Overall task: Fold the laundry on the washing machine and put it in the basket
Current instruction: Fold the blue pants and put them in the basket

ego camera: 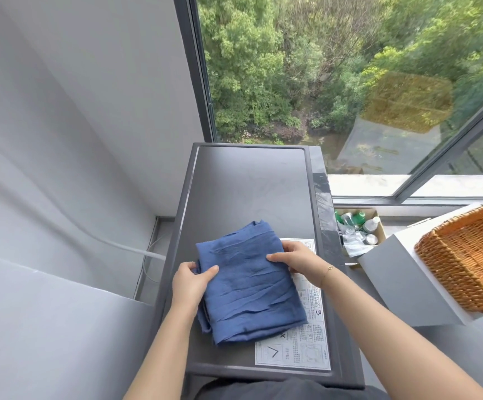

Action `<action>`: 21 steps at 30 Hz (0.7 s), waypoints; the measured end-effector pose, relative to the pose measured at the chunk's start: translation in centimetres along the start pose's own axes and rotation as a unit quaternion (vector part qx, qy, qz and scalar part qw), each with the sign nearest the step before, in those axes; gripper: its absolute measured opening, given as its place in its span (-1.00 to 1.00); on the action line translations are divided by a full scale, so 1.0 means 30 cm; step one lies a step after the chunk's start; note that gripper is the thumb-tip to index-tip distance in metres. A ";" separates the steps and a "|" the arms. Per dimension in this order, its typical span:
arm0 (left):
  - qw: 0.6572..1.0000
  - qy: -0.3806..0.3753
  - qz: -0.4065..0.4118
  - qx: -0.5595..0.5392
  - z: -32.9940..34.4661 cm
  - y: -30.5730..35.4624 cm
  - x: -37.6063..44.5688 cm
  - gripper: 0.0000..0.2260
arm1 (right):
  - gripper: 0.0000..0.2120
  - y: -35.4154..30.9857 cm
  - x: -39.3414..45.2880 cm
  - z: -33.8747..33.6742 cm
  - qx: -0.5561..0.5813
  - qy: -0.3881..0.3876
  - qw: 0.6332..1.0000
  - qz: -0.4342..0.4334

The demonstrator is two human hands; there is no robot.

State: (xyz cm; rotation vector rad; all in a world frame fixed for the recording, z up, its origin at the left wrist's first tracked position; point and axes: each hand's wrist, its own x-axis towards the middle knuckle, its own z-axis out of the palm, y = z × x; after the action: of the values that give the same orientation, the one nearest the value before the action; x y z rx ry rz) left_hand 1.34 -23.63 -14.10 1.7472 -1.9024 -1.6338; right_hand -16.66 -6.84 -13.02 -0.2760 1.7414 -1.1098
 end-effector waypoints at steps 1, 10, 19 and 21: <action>0.997 -0.016 -0.022 -0.072 0.005 0.003 -0.001 -0.53 | -0.77 -0.004 -0.001 -0.004 0.006 0.002 1.000 -0.009; 0.967 -0.125 0.175 -0.136 -0.015 0.123 -0.034 -0.67 | -0.68 -0.016 -0.028 -0.070 0.083 0.075 0.986 -0.126; 0.862 -0.028 0.470 0.189 0.000 -0.074 -0.086 -0.56 | -0.55 0.207 -0.124 -0.120 -0.176 0.140 0.949 -0.220; 0.861 -0.032 0.460 0.215 0.000 -0.118 -0.086 -0.59 | -0.38 0.219 -0.132 -0.114 -0.193 0.146 0.948 -0.205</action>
State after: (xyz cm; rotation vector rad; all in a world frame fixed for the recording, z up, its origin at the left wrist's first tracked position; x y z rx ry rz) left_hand 4.57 -20.89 -15.20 0.5708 -2.6417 -0.9396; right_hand -15.71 1.16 -15.45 -0.7775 2.2339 -1.1297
